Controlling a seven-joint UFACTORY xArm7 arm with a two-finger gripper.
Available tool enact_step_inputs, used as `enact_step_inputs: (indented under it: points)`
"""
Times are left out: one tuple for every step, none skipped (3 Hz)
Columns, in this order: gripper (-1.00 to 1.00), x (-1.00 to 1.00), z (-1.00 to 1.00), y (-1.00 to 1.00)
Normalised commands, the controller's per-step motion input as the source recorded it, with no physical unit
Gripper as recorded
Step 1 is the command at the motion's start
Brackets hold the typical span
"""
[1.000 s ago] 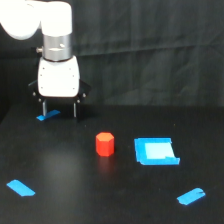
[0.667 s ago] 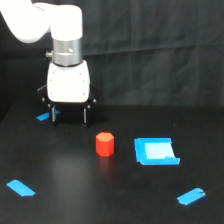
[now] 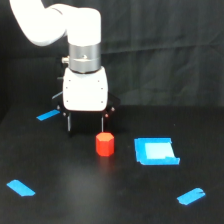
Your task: Pick up the red object from the table
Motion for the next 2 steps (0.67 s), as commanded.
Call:
enact_step_inputs:
  points:
    - [1.00,0.32,-0.18,-0.73]
    - [0.99,0.10,-0.02,-0.53]
